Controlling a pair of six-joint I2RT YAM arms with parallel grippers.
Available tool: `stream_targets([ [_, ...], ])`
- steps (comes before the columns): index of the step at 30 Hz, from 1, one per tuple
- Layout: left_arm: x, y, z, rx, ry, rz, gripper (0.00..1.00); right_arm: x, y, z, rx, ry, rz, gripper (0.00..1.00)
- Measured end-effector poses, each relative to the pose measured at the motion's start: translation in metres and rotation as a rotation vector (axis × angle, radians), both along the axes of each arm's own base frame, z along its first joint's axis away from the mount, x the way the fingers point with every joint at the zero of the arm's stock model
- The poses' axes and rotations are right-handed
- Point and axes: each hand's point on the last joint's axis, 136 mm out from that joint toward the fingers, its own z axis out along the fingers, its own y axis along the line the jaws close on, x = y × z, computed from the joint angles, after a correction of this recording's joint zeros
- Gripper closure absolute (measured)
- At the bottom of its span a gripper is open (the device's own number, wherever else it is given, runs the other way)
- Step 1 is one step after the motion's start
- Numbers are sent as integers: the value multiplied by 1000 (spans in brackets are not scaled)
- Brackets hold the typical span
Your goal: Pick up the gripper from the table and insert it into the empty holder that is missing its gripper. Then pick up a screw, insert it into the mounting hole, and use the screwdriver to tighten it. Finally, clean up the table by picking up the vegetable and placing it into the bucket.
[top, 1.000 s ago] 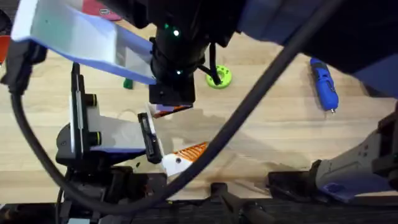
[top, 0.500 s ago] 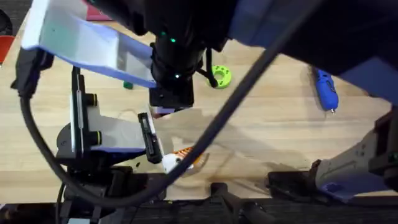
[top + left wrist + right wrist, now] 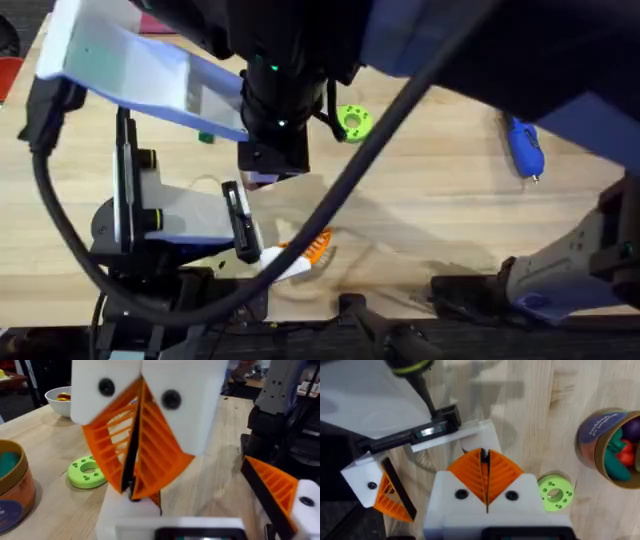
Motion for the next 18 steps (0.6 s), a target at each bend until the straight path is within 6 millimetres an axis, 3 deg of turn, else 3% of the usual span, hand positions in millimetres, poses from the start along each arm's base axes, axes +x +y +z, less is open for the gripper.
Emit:
stream_targets([
  [1, 0, 0, 0, 0, -1, 0, 15, 0, 0, 0, 1, 2, -7, 921],
  [7, 0, 0, 0, 3, -11, -3, 14, 1, 0, -4, -9, 7, -7, 58],
  [9, -1, 0, 0, 4, -12, -4, 15, 0, 1, -4, -9, 8, -12, 13],
  [14, 0, 0, 0, 5, -15, -4, 15, 1, 2, 0, 15, 10, -50, 10],
  [18, 0, 0, 0, 5, -15, -4, 15, -1, -2, 23, 78, -4, -98, 8],
])
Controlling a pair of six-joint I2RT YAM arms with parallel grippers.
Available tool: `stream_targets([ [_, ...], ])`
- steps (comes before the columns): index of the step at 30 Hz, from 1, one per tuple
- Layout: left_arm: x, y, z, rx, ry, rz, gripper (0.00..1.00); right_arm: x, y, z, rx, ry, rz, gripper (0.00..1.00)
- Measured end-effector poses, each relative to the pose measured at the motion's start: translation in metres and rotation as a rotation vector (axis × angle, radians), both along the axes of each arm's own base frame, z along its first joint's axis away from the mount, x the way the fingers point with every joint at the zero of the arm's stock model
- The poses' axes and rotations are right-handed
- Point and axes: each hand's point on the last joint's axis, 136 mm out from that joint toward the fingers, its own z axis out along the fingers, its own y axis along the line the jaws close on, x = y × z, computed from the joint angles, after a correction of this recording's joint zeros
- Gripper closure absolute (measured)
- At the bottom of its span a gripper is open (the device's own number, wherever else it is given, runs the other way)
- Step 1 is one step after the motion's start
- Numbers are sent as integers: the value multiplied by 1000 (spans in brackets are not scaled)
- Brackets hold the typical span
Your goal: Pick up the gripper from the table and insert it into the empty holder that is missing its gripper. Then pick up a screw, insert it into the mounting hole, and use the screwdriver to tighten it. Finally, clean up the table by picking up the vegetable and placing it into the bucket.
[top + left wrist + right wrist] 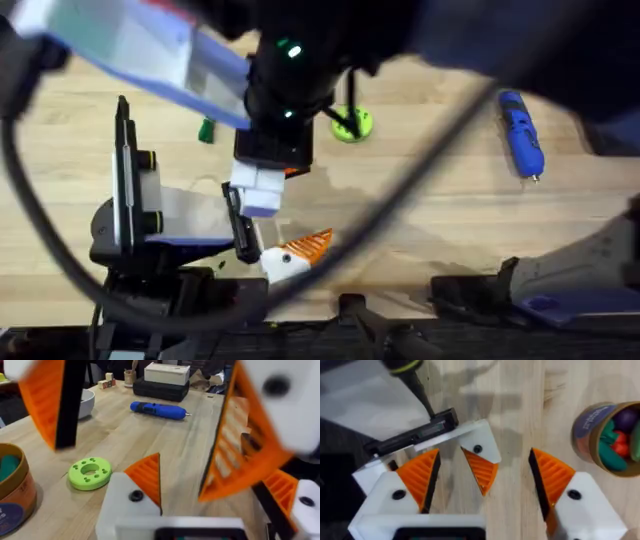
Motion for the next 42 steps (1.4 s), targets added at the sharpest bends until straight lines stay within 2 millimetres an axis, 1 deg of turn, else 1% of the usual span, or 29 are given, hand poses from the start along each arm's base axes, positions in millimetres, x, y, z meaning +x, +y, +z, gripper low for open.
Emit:
stream_targets([
  [4, 0, 0, 0, 0, 0, 0, 14, 1, -6, 29, 127, -46, -60, 8],
  [6, 0, 0, 0, 0, 0, 0, 14, 4, -16, 34, 173, -60, -101, 8],
  [8, 0, 0, 0, 0, -1, 0, 14, 8, -31, 34, 205, -62, -161, 8],
  [10, 0, 0, 0, 1, -3, 0, 15, 15, -54, 28, 211, -45, -251, 8],
  [15, 0, 0, 0, 1, -3, 0, 15, 43, -130, 19, 233, -7, -570, 9],
  [18, 0, 0, 0, 1, -3, 0, 15, 52, -171, 15, 261, -13, -727, 8],
  [21, 0, 0, 0, 1, -3, 0, 15, 52, -206, 7, 285, -20, -854, 8],
  [24, 0, 0, 0, 1, -3, 0, 15, 46, -239, -6, 282, -9, -979, 8],
  [27, 0, 0, 0, 1, -3, 0, 15, 40, -264, -18, 250, 19, -1080, 8],
  [32, 0, 0, 0, 1, -3, 0, 15, 39, -298, -26, 203, 30, -1241, 7],
  [34, 0, 0, 0, 1, -3, 0, 15, 41, -307, -26, 197, 25, -1290, 8],
  [37, 0, 0, 0, 1, -3, 0, 16, 42, -313, -27, 195, 20, -1317, 7],
  [42, 0, 0, 0, 1, -3, 0, 15, 42, -313, -27, 196, 21, -1322, 8],
])
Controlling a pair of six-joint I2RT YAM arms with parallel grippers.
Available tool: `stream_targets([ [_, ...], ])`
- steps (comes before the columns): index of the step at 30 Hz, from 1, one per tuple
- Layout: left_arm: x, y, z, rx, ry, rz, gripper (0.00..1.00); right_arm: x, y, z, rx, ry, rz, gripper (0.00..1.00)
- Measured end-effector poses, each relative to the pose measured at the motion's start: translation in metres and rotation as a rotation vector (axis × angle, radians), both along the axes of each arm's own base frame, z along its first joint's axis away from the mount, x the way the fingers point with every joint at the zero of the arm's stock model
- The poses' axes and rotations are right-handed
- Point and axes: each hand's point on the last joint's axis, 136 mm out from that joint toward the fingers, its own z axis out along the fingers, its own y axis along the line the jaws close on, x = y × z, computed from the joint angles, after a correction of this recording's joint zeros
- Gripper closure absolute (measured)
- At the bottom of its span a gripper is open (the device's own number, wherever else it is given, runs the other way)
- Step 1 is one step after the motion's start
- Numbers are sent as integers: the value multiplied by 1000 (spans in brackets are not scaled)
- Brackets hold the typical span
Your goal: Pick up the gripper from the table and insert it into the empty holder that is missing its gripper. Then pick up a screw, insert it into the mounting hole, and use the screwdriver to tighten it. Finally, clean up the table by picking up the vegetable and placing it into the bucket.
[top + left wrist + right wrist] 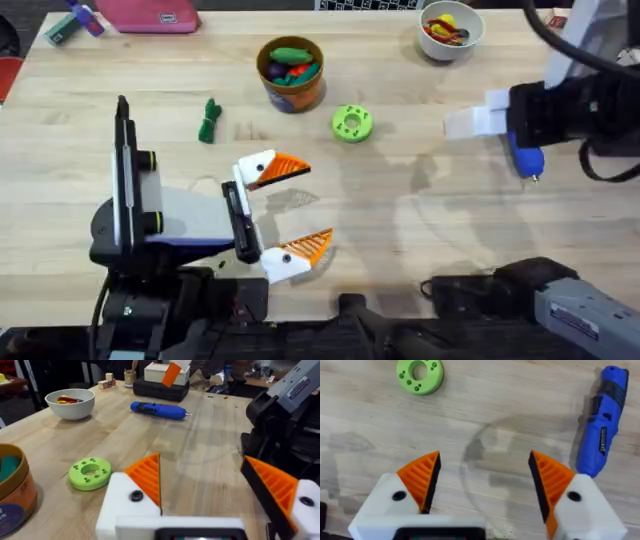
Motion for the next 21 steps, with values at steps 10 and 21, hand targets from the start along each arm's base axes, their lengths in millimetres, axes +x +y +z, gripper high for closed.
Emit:
stream_targets([
  [10, 0, 0, 0, 0, 0, 0, 14, -1, 0, 0, 2, 5, -6, 8],
  [21, 0, 0, 0, 0, 0, 0, 97, -2, 0, -1, 2, 8, -6, 8],
])
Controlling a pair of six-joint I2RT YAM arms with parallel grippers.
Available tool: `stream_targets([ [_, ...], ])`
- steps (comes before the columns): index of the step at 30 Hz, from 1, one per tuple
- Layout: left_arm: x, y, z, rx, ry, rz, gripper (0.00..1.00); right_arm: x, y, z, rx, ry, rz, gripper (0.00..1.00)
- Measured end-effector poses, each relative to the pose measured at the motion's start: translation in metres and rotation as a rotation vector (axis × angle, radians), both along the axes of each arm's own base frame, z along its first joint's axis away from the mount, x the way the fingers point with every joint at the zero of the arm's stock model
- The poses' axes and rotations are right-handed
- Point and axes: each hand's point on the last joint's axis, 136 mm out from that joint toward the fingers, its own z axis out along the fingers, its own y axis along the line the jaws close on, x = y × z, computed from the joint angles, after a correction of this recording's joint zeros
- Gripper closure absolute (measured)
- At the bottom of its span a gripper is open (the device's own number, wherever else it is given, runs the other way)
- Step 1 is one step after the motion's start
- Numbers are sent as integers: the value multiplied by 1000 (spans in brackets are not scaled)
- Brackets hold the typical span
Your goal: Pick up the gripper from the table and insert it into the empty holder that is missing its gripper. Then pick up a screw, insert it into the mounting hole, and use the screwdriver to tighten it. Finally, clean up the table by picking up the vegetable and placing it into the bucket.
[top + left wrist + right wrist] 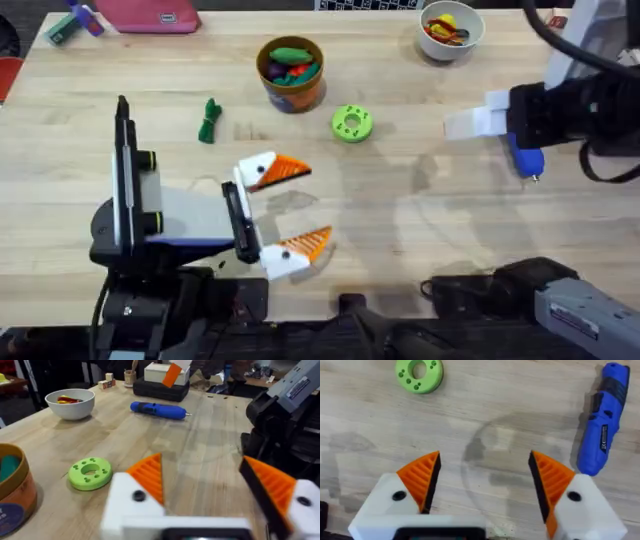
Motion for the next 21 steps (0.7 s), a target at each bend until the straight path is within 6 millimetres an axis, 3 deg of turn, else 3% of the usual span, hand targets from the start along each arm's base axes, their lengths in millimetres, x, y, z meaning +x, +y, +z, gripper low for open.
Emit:
stream_targets([
  [2, 0, 0, 0, 0, -1, 1, 305, 0, 0, 0, 0, 0, 0, 8],
  [4, 1, 0, 0, -3, 8, 7, 625, 0, 0, 0, 0, 0, 0, 8],
  [7, 6, 2, 1, -23, 68, 40, 961, 0, 0, 0, 3, 1, -6, 8],
  [14, 19, 7, 1, -71, 187, 126, 993, 0, -1, 0, 15, 4, -34, 8],
  [21, 21, 9, 1, -64, 168, 141, 994, 2, 0, 1, 18, -4, -38, 8],
])
